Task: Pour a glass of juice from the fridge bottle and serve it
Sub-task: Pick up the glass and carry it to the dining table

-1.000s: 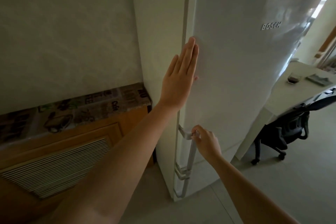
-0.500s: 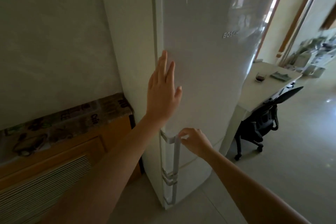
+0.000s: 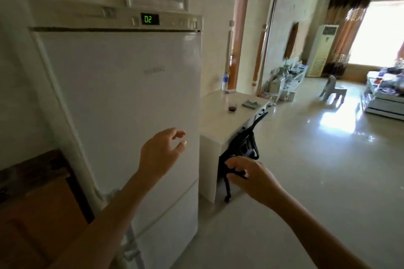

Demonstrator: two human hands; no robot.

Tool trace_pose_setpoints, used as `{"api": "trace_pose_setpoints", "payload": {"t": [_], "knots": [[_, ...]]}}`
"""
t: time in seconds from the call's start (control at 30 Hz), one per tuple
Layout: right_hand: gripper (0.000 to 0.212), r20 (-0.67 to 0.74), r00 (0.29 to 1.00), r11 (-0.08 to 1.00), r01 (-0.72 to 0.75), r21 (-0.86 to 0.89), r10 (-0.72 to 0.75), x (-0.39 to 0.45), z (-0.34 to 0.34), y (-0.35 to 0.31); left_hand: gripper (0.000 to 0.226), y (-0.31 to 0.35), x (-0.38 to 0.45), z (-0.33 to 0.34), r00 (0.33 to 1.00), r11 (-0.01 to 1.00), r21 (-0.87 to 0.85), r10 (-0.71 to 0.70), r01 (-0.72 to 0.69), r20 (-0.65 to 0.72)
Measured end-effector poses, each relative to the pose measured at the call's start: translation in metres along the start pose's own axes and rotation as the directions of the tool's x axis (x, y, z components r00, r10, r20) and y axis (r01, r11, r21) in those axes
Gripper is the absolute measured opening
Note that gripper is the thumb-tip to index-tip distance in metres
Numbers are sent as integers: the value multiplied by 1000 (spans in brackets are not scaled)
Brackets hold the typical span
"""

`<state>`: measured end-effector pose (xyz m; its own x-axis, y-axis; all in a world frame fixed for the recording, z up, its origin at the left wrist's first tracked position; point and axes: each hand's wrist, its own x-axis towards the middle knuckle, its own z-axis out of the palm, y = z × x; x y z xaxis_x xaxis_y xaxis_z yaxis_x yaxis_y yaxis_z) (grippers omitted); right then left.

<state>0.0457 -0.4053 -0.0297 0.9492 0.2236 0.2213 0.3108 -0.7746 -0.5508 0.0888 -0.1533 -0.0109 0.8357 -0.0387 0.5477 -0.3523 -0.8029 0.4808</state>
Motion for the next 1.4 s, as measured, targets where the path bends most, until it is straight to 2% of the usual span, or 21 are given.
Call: {"api": "trace_pose_setpoints", "payload": {"t": [0.07, 0.13, 0.23, 0.37, 0.43, 0.53, 0.67, 0.8, 0.93, 1.07, 1.2, 1.4], "knots": [[39, -54, 998, 1000, -20, 12, 21, -9, -22, 25, 27, 17, 7, 17, 999, 998, -56, 15, -13, 46], [44, -88, 995, 998, -40, 52, 45, -13, -40, 44, 29, 32, 17, 34, 985, 985, -174, 41, -12, 165], [48, -102, 994, 995, -31, 91, 40, -9, -67, 75, 30, 56, 37, 63, 922, 959, -282, 123, -16, 367], [50, -137, 990, 998, -6, 65, 14, 8, -105, 130, 38, 82, 70, 110, 858, 947, -319, 196, -40, 474], [52, -136, 991, 1000, 2, 2, -2, 22, -124, 161, 47, 92, 90, 139, 853, 951, -300, 214, -71, 476], [59, -120, 993, 991, 2, -130, -18, 50, -151, 206, 60, 107, 127, 187, 850, 966, -183, 247, -181, 464], [70, -97, 995, 966, -8, -258, -18, 95, -184, 264, 67, 135, 180, 249, 854, 951, -77, 304, -301, 421], [72, -115, 993, 950, -35, -310, -1, 136, -209, 321, 65, 152, 230, 311, 851, 944, -20, 305, -328, 427], [73, -73, 997, 948, -21, -317, -2, 187, -227, 383, 66, 159, 278, 369, 860, 945, 42, 277, -325, 429], [73, -36, 998, 951, 35, -308, -48, 258, -242, 448, 64, 162, 323, 428, 885, 951, 124, 209, -283, 417], [71, 58, 992, 956, 125, -267, -114, 334, -255, 508, 63, 169, 361, 479, 919, 971, 179, 77, -156, 387], [69, 176, 958, 941, 263, -213, -228, 456, -267, 573, 63, 171, 423, 533, 936, 971, 237, -114, 34, 334]]}}
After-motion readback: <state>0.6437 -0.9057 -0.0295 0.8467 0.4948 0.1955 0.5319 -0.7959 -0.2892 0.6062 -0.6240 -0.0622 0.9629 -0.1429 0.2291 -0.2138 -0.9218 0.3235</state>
